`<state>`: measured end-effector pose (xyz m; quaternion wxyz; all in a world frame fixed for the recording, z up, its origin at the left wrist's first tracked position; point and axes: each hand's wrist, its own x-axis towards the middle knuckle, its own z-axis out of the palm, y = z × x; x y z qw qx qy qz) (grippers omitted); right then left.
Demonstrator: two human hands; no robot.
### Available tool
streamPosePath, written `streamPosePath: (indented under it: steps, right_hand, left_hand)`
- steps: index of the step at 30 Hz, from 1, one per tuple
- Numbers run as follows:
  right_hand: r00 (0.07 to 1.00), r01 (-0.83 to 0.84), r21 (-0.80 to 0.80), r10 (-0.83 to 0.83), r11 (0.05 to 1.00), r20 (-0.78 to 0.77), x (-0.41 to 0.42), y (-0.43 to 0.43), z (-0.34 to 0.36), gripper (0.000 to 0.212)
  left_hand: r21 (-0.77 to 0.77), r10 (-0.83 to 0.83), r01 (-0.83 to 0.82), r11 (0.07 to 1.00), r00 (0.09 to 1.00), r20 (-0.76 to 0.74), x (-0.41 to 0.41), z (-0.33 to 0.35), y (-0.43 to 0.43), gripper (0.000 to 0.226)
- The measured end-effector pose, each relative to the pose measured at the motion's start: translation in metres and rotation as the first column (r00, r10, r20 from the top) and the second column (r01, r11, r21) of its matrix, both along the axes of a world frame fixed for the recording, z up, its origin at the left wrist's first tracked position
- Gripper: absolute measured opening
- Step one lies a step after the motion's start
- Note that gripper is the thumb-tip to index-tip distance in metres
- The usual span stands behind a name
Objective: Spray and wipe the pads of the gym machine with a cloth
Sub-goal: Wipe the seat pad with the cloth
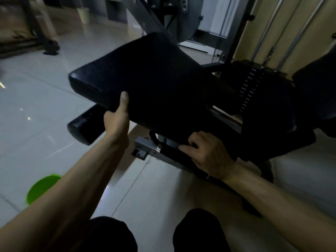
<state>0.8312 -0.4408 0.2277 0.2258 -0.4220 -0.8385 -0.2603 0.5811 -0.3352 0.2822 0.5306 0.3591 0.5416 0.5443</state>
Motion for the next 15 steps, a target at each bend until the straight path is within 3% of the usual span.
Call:
streamPosePath:
  steps: [2,5,10,15]
  right_hand:
    - [1.0,-0.013,0.025,0.013,1.0,0.025,-0.02,0.015,0.007,0.014]
    - [0.998,-0.051,0.047,0.048,0.998,0.048,-0.043,0.031,0.015,0.018]
    - [0.994,-0.02,-0.009,0.019,1.0,-0.107,-0.087,0.058,0.035,0.018]
    - [0.999,-0.031,-0.143,0.025,0.989,-0.041,-0.043,0.026,0.039,0.029]
  left_hand:
    - [-0.03,0.018,-0.018,0.999,1.0,0.011,-0.01,0.01,0.009,0.068]
    - [-0.045,-0.018,0.018,0.999,1.0,-0.003,-0.01,0.013,0.008,0.062]
    - [-0.083,-0.041,0.037,0.996,0.998,-0.05,-0.017,0.019,0.005,0.069]
    - [-0.146,-0.185,0.173,0.974,0.98,-0.073,-0.034,0.014,0.007,0.074]
